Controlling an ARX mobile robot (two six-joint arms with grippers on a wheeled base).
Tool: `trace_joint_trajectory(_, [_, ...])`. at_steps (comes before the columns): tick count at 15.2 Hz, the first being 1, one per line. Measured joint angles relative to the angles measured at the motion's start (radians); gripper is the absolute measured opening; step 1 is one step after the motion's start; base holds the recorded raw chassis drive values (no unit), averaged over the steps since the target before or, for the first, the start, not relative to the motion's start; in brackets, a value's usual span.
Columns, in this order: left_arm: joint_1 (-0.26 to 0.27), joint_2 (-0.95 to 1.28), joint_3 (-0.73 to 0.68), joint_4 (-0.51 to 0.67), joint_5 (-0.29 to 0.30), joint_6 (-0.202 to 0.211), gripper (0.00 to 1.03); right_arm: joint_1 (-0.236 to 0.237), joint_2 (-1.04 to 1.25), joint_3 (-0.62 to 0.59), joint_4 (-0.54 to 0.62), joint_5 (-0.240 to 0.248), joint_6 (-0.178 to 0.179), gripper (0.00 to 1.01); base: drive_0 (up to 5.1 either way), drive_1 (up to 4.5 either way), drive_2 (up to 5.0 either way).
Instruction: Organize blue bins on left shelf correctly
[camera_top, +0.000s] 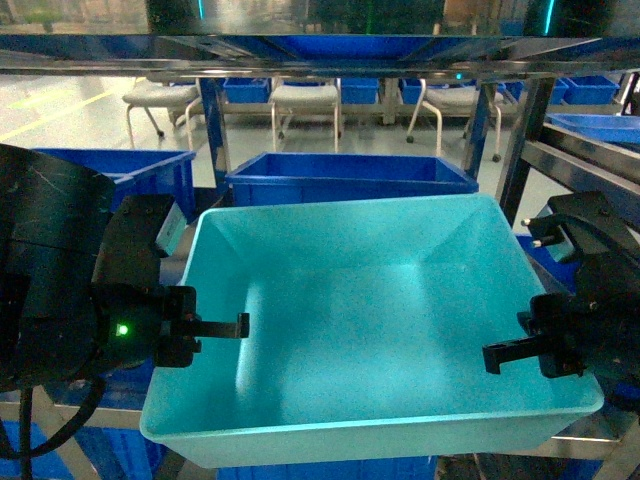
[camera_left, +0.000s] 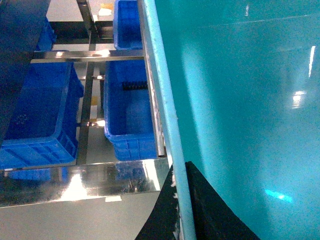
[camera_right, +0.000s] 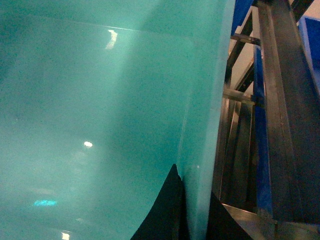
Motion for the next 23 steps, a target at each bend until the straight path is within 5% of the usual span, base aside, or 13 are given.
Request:
trace_joint_trajectory(11, [0.043,0.244,0.289,-0.076,0.041,0.095,0.02,0.005,0.209,0.239,-0.114,0.050,0.042,0.02,0.0,0.00,0.0])
trace_joint_trajectory(20, [0.074,0.391,0.513,-0.198,0.061,0.126,0.02,0.002,0.321,0.440,-0.237,0.061,0.045,0.02,0.0,0.00,0.0])
trace_joint_trajectory(21, [0.079,0.454,0.637,-0.279,0.042,0.161,0.14,-0.014,0.404,0.557,-0.264,0.075,-0.043,0.20,0.0,0.00,0.0])
trace_joint_trajectory(23, [0.085,0.454,0.614,-0.216,0.036,0.186,0.38,-0.022,0.405,0.544,-0.183,0.058,-0.068,0.43,0.0,0.00,0.0])
